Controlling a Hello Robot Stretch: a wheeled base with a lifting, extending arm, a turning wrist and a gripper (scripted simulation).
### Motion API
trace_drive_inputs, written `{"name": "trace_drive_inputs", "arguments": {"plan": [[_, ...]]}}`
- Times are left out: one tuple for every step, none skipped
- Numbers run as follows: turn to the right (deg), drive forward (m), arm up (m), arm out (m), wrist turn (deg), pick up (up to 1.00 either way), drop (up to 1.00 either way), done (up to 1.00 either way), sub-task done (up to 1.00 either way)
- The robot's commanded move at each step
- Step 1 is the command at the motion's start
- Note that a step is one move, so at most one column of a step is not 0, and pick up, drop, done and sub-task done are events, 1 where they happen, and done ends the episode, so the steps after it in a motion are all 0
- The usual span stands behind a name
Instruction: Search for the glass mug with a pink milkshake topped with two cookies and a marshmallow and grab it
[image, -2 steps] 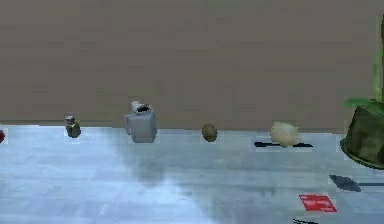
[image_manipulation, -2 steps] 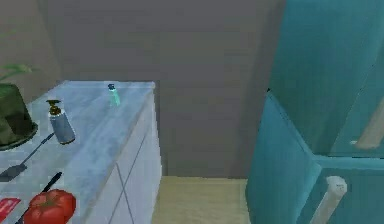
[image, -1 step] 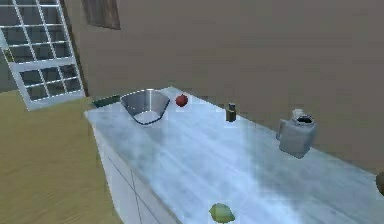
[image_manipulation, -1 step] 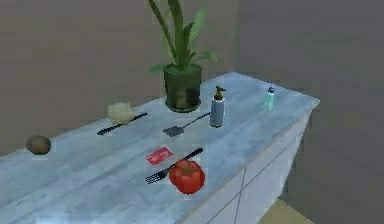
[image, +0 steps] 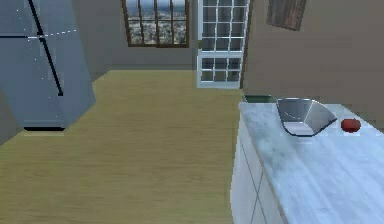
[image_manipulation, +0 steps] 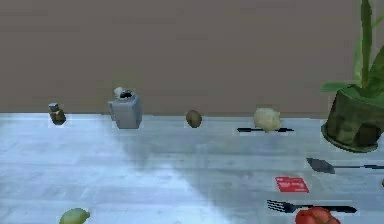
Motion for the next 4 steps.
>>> {"name": "trace_drive_inputs", "arguments": {"plan": [[-15.0,0.0,0.0,0.0,0.0,0.0,0.0,0.0,0.0],[0.0,0.0,0.5,0.0,0.0,0.0,0.0,0.0,0.0],[0.0,0.0,0.38,0.0,0.0,0.0,0.0,0.0,0.0],[0.0,0.0,0.0,0.42,0.0,0.0,0.0,0.0,0.0]]}}
